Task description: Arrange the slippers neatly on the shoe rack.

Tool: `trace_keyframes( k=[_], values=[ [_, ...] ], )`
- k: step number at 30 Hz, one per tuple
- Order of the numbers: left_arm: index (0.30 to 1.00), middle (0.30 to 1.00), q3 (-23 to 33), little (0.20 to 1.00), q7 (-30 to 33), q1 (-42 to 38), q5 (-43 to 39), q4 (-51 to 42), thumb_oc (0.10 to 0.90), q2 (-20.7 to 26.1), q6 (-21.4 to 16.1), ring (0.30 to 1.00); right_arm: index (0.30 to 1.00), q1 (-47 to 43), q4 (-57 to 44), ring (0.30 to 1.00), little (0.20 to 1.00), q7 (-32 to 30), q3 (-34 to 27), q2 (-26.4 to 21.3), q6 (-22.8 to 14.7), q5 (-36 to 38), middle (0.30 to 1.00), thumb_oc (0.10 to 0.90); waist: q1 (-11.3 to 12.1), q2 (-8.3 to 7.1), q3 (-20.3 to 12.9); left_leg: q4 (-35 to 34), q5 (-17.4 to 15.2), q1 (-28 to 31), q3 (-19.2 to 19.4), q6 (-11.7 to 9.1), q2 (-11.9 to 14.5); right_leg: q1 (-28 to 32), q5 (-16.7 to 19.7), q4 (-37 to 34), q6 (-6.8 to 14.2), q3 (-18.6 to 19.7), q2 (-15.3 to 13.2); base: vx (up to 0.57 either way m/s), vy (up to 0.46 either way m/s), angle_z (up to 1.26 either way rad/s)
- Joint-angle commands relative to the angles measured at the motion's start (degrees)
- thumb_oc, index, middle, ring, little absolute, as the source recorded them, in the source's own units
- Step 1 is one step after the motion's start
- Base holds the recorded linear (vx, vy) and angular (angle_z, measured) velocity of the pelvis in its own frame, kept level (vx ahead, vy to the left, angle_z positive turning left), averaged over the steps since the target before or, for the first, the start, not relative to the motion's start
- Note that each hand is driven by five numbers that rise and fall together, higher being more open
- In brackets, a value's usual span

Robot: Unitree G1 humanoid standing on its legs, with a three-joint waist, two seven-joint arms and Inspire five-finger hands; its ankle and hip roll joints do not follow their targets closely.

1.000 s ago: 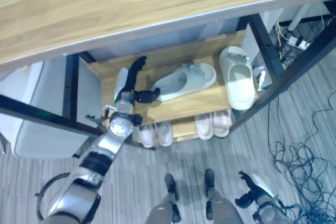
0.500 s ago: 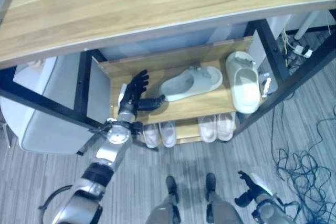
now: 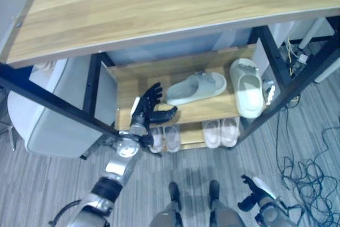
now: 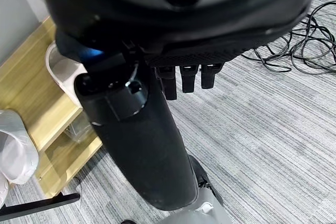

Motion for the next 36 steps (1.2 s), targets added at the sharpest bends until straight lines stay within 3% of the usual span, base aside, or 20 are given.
trace_keyframes(
  k=[1,18,36],
  values=[
    [0.900,0.900,2.02,0.900,-0.79,-5.52,-0.07,-0.78,0.800,-1.80,-5.03,0.900,0.900,2.96,-2.73,0.900,0.900,-1.16,-1.15,-0.81,-1.27,-0.92,0.900,0.800,1.38,-2.40,-4.36,-0.42,-3.05,3.14,1.22,-4.85,2.08,0.16,-5.78,-0.09,5.57,-2.37,-4.55,0.00,0.000,0.00],
    [0.900,0.900,-3.95,0.900,-3.31,-5.43,2.10,-2.26,0.800,-5.66,-3.73,0.900,0.900,3.95,-3.74,0.900,0.900,-1.73,-1.74,-1.72,-1.12,-1.52,0.900,0.800,0.73,-2.72,-3.25,-0.42,-2.66,2.37,1.42,-4.87,2.48,-0.94,-5.60,-0.09,5.47,-2.03,-4.25,0.00,0.000,0.00],
    [0.900,0.900,-7.66,0.900,-8.39,2.89,1.46,-11.00,0.800,-4.46,-2.82,0.900,0.900,3.25,-3.51,0.900,0.900,-2.17,-1.50,-1.52,-1.22,-2.14,0.900,0.800,1.85,-1.51,-2.63,-0.42,-2.39,2.55,1.22,-4.88,2.26,-0.71,-5.72,-0.09,5.31,-2.32,-4.35,0.00,-0.001,0.00]
  ],
)
